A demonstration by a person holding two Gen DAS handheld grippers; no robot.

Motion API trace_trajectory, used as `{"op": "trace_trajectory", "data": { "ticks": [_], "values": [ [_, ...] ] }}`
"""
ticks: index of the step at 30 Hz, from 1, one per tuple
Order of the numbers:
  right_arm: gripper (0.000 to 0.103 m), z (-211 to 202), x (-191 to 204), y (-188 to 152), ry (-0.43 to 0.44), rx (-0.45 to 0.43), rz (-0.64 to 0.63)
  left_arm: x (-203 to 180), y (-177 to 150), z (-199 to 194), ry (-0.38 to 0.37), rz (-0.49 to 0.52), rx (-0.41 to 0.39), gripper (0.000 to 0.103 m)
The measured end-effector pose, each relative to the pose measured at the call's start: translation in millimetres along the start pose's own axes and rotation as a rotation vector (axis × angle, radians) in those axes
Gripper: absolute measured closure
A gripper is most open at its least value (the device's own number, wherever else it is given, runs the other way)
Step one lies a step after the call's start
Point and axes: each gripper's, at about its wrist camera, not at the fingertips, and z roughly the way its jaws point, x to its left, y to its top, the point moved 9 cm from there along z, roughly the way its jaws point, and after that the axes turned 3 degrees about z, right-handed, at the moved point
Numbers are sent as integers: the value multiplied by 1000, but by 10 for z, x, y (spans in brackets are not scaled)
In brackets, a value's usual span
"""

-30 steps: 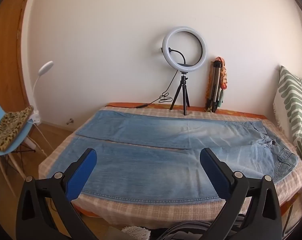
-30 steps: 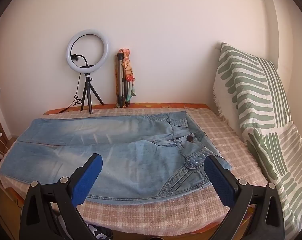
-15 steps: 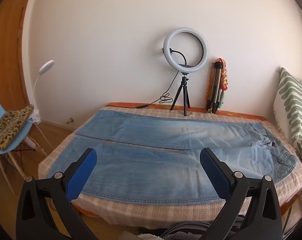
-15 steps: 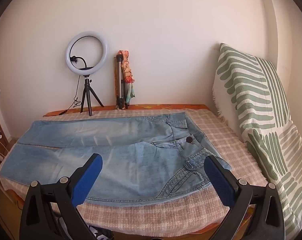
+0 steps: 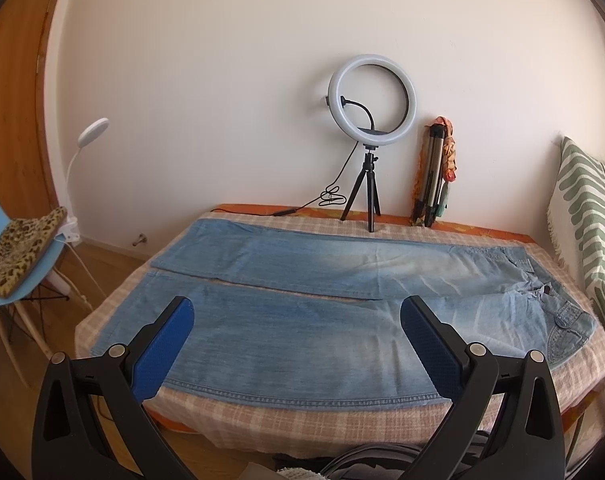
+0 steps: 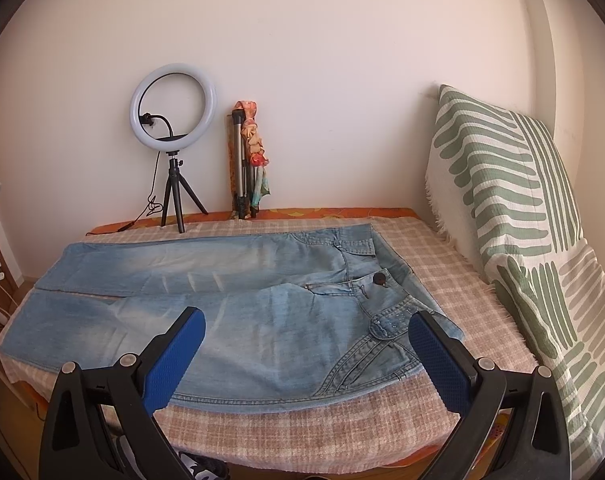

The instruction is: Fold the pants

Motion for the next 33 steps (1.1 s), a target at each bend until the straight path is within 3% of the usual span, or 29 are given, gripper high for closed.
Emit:
{"op": "trace_trajectory", "data": {
  "ticks": [33],
  "values": [
    [0,17,-20,-37,5,2,10,-7,-29,6,5,-12,-8,0]
  ]
}}
